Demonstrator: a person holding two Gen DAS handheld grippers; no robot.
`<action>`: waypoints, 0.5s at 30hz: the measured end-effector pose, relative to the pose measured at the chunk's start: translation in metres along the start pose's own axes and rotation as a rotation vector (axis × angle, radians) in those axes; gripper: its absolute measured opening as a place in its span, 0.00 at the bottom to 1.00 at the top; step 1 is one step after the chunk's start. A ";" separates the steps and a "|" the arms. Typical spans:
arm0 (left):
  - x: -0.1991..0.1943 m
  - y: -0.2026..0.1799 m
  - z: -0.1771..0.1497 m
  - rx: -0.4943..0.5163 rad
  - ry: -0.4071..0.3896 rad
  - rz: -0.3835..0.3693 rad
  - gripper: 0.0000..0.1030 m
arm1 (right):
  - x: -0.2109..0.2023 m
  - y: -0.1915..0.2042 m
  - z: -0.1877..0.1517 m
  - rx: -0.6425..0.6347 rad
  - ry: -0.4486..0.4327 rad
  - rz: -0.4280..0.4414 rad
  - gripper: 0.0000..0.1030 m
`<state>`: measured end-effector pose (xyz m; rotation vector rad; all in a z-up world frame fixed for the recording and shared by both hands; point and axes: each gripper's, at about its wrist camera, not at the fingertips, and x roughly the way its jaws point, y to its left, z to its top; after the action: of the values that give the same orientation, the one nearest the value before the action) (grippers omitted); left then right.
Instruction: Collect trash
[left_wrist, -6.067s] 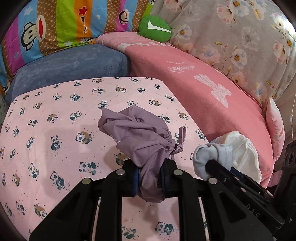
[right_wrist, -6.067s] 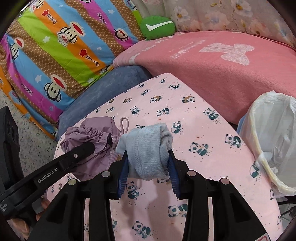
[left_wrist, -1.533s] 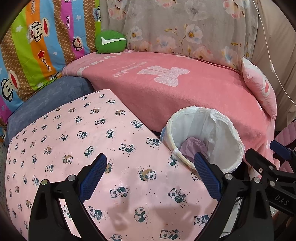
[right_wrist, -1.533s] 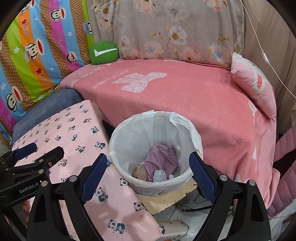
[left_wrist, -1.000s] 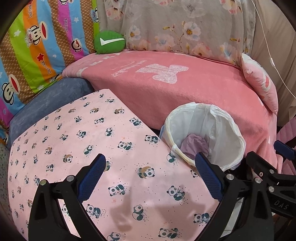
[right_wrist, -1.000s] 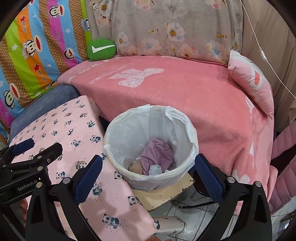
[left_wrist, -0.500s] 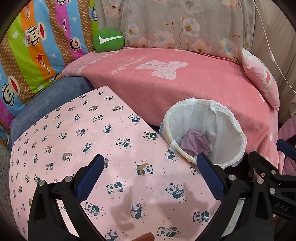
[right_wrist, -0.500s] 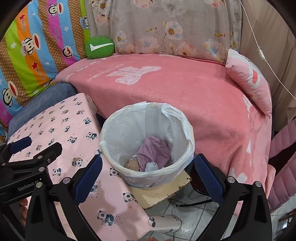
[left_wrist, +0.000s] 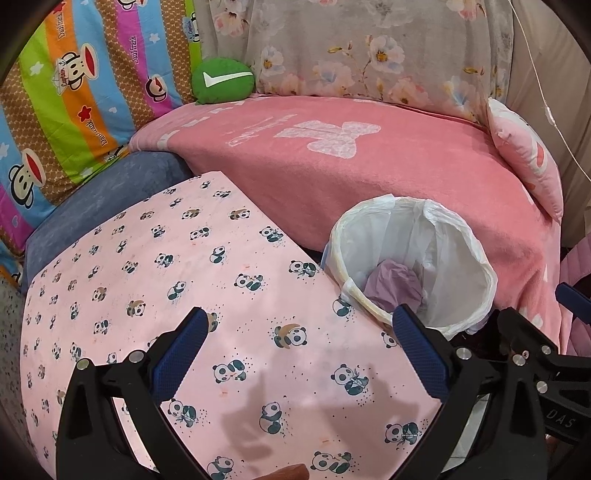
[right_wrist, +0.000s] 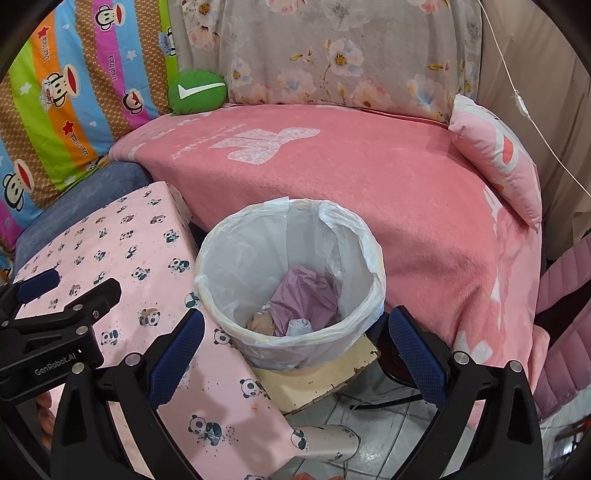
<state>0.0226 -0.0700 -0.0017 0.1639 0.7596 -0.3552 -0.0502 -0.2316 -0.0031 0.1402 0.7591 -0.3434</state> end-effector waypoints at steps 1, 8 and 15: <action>0.000 0.000 0.000 -0.002 0.001 0.000 0.93 | 0.002 -0.001 0.000 0.000 0.002 0.001 0.96; -0.001 -0.002 -0.002 0.004 -0.001 0.002 0.93 | 0.004 0.000 -0.005 -0.002 0.011 0.001 0.96; -0.001 -0.007 -0.005 0.024 -0.002 0.005 0.93 | 0.005 0.000 -0.008 -0.002 0.014 -0.004 0.96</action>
<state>0.0163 -0.0747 -0.0052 0.1883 0.7532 -0.3595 -0.0520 -0.2312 -0.0122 0.1393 0.7738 -0.3457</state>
